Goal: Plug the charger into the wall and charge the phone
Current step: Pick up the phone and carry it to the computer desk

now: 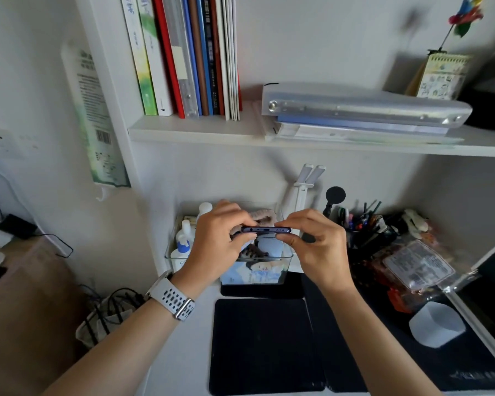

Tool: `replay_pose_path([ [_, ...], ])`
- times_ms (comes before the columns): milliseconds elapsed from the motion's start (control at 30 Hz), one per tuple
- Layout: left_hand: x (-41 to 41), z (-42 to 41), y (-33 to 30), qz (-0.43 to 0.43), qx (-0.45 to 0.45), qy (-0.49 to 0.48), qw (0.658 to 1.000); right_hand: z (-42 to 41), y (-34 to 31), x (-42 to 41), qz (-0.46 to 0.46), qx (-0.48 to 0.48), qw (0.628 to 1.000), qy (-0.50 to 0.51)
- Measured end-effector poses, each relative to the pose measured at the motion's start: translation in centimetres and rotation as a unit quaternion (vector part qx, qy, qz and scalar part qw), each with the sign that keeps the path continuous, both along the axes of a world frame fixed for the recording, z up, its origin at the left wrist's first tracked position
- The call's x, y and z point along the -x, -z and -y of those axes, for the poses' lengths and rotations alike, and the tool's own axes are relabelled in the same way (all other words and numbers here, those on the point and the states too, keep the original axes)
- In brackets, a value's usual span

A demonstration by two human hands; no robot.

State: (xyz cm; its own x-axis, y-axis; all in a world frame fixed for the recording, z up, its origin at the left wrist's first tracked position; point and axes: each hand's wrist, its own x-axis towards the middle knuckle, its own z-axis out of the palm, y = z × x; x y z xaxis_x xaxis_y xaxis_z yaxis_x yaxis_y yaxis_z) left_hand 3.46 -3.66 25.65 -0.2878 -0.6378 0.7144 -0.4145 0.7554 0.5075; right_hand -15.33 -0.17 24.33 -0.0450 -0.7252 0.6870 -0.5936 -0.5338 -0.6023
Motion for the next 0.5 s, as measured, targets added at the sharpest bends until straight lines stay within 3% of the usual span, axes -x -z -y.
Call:
replay_pose_path([
  [500, -3.4, -1.1, -0.5, 0.027, -0.012, -0.120, 0.992, 2.7, -0.8, -3.3, -0.016, -0.021, 0.992, -0.127],
])
